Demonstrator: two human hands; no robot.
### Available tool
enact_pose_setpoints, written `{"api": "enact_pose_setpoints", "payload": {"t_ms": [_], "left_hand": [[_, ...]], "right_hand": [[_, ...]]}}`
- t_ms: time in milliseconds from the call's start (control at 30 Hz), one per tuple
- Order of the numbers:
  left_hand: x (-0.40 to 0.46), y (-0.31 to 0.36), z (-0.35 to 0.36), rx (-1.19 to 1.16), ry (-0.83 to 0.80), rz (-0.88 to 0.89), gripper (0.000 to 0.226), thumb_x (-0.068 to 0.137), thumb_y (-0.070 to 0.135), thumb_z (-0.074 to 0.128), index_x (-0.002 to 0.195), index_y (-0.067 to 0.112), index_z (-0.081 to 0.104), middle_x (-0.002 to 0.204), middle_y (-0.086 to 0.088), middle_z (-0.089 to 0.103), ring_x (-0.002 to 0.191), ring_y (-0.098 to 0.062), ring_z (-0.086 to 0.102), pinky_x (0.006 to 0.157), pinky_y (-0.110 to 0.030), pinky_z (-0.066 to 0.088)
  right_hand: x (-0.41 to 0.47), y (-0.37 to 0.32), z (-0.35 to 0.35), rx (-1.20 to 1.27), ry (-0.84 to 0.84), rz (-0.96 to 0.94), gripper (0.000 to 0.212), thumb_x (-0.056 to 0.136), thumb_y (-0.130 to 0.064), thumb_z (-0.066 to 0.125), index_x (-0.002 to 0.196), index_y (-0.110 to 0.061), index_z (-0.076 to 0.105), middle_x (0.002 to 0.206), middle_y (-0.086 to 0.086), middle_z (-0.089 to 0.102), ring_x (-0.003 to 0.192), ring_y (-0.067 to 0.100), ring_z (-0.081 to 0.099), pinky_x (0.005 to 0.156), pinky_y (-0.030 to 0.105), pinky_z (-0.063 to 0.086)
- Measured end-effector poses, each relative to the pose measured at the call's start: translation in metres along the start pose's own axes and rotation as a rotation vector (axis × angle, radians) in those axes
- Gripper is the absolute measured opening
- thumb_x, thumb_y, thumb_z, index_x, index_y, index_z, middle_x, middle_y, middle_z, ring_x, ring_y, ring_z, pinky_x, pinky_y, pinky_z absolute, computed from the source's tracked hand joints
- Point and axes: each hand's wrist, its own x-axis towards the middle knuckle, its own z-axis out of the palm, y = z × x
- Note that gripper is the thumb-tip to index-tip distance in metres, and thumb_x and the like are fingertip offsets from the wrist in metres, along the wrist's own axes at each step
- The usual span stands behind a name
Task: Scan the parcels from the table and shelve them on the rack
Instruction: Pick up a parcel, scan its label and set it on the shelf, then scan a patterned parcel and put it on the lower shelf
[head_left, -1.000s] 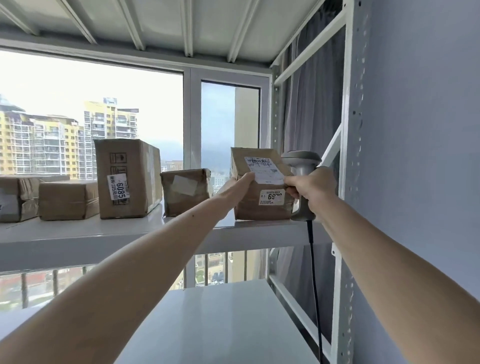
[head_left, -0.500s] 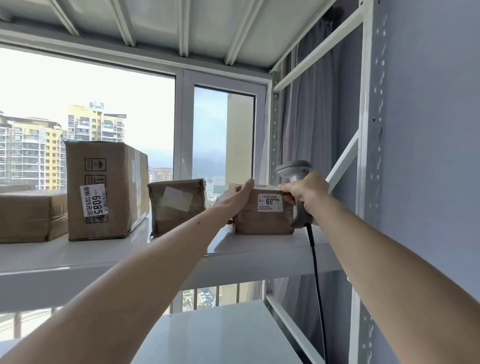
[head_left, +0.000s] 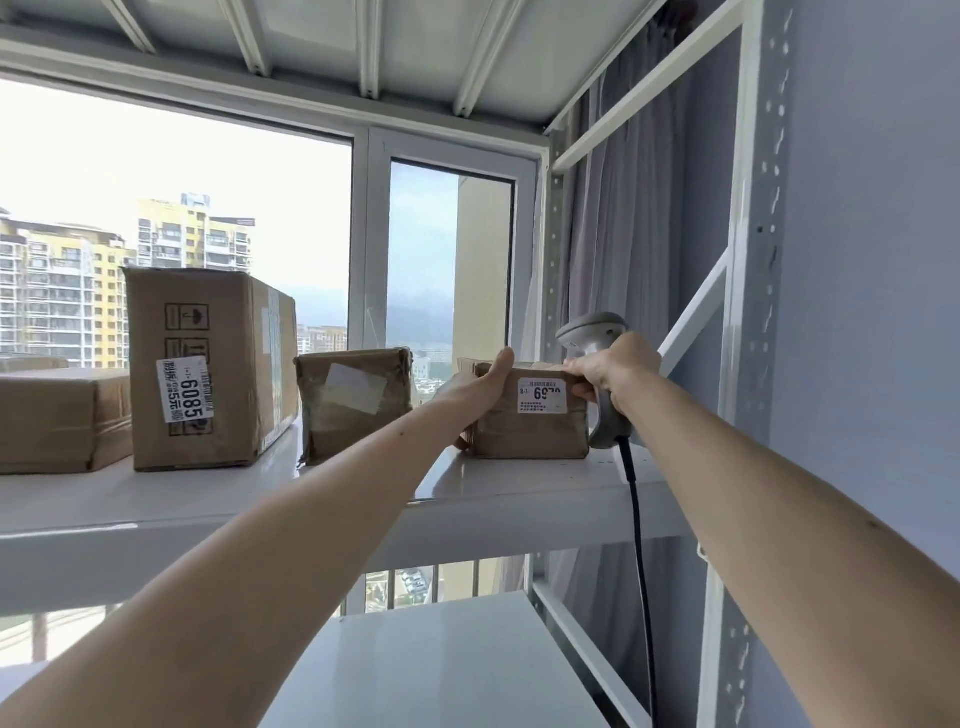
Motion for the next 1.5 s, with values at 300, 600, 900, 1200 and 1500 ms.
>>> {"api": "enact_pose_setpoints", "payload": {"t_ms": [300,600,900,1200,1500], "left_hand": [[-0.029,-0.002,-0.001,0.132,0.066,0.015,0.068,0.095,0.073,0.03,0.106,0.008,0.044,0.092,-0.005,0.051,0.094,-0.026,0.053,0.089,-0.037,0.05],[-0.079,-0.01,0.004,0.269,0.203,0.12,0.081,0.094,0.055,0.059,0.145,-0.004,0.036,0.098,-0.011,0.057,0.087,-0.025,0.057,0.068,-0.033,0.047],[-0.151,-0.008,0.042,0.259,0.383,0.478,0.029,0.09,0.045,0.066,0.103,0.02,0.061,0.106,0.003,0.056,0.099,-0.018,0.055,0.078,-0.033,0.042],[-0.212,-0.03,0.122,0.088,0.01,0.637,0.028,0.091,0.041,0.067,0.105,0.017,0.066,0.116,0.0,0.062,0.1,-0.02,0.061,0.08,-0.034,0.048],[-0.296,-0.051,0.201,0.026,-0.328,0.712,0.018,0.091,0.043,0.065,0.098,0.027,0.061,0.109,0.008,0.061,0.091,-0.008,0.054,0.079,-0.031,0.046]], "right_hand": [[-0.023,0.003,-0.018,0.049,0.049,-0.069,0.048,0.088,-0.018,0.077,0.125,0.006,0.058,0.07,0.009,0.068,0.031,0.005,0.058,0.03,0.015,0.041],[-0.066,0.024,-0.058,0.218,0.072,-0.092,0.042,0.086,-0.017,0.079,0.118,0.003,0.061,0.083,0.014,0.073,0.042,0.008,0.066,0.04,0.017,0.05],[-0.126,0.061,-0.109,0.331,0.127,-0.049,0.02,0.084,-0.016,0.079,0.093,-0.003,0.066,0.073,0.01,0.071,0.046,0.014,0.067,0.051,0.025,0.054],[-0.23,0.096,-0.16,0.255,0.317,0.07,0.026,0.086,-0.019,0.078,0.098,0.002,0.068,0.076,0.01,0.073,0.055,0.015,0.07,0.051,0.022,0.054],[-0.349,0.14,-0.216,0.161,0.528,0.257,0.024,0.086,-0.019,0.076,0.099,-0.001,0.07,0.086,0.012,0.077,0.064,0.016,0.075,0.064,0.027,0.061]]}}
